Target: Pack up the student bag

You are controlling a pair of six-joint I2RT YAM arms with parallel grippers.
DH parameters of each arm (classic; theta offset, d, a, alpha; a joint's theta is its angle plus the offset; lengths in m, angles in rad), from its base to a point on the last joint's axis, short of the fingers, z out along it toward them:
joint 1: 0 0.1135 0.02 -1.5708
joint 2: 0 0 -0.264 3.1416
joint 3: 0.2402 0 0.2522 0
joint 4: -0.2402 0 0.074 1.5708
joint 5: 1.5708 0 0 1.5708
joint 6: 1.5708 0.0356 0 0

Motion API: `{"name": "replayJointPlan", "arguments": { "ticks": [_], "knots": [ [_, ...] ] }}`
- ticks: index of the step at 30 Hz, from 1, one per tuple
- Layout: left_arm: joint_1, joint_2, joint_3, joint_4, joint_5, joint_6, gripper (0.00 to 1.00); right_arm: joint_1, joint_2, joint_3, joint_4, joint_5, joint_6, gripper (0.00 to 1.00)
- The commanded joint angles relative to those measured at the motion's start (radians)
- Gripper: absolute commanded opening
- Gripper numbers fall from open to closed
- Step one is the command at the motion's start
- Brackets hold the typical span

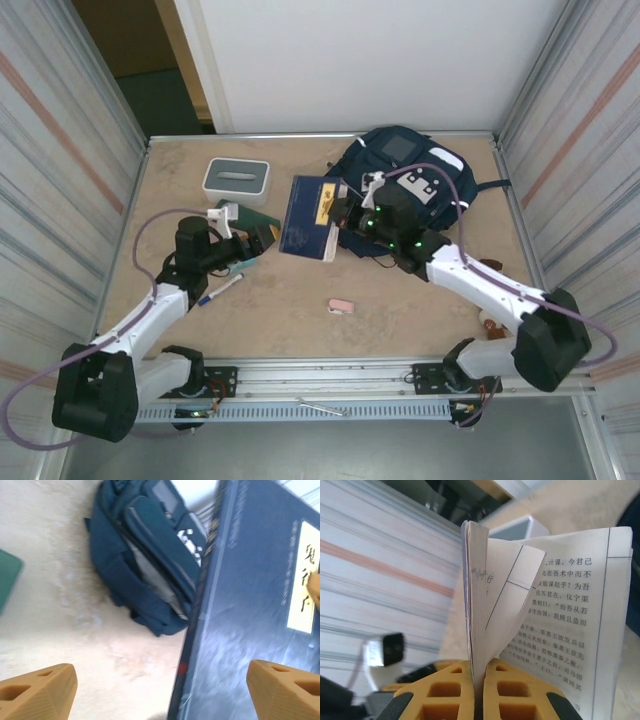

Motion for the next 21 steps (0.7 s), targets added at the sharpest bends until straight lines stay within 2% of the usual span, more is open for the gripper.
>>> {"name": "replayJointPlan", "arguments": {
  "ticks": [1,7,10,11,16,21],
  "knots": [
    [-0.001,-0.001,-0.026,0.240,0.151,-0.170,0.91,-0.018,-0.069,-0.017,0.100,-0.041,0.033,0.00],
    [-0.038,0.041,0.014,0.357,0.219,-0.203,0.93,-0.039,-0.088,-0.017,0.180,-0.087,0.075,0.00],
    [-0.065,0.071,0.034,0.399,0.228,-0.212,0.90,-0.041,-0.076,-0.017,0.223,-0.110,0.101,0.00],
    [-0.071,0.081,0.040,0.408,0.228,-0.215,0.87,-0.040,-0.071,-0.017,0.234,-0.115,0.110,0.00],
    [-0.079,0.113,0.039,0.488,0.198,-0.237,0.50,-0.053,-0.046,-0.023,0.254,-0.135,0.141,0.00],
    [-0.079,0.109,0.039,0.482,0.183,-0.199,0.19,-0.078,-0.025,-0.037,0.231,-0.145,0.143,0.00]
  ]
}}
